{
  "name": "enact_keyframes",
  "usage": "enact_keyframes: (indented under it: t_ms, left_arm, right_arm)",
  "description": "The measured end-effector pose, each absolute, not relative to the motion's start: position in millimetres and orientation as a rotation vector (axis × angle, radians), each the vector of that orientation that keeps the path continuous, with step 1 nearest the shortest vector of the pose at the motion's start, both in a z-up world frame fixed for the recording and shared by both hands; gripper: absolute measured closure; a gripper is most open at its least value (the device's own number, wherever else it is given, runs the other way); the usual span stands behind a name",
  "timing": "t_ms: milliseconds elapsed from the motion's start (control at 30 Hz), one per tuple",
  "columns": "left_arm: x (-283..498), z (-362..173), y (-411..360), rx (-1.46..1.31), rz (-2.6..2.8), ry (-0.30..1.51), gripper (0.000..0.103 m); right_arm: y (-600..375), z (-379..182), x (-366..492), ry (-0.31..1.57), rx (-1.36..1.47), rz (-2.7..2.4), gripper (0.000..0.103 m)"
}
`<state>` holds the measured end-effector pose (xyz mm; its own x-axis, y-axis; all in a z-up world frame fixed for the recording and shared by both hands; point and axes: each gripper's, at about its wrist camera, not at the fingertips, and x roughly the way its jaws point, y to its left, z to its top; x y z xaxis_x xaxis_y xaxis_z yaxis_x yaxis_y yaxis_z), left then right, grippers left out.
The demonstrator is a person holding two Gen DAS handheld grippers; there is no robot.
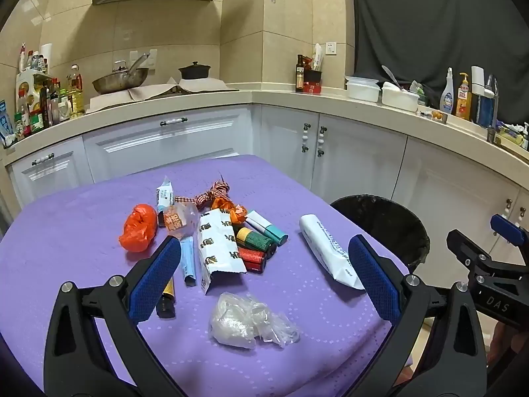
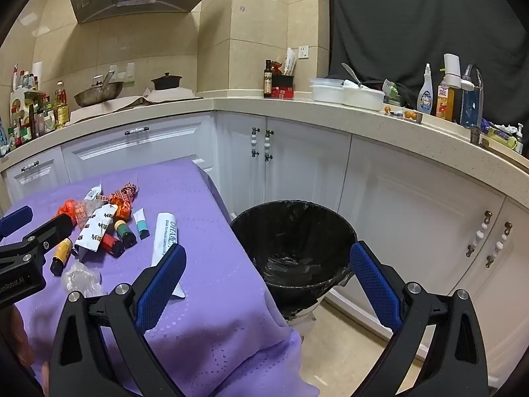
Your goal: Collect trash
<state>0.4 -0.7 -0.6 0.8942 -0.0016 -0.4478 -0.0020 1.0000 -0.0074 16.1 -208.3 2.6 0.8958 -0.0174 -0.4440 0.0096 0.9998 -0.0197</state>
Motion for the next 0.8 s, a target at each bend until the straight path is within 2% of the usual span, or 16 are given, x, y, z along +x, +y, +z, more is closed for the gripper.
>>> enact_keyframes:
  t_ms: [800]
  left_arm:
    - [4, -6, 13, -0.015, 0.017, 0.468, 0.004]
  right_arm:
    - [-208, 3, 19, 0.463, -0.019, -0.014, 0.006]
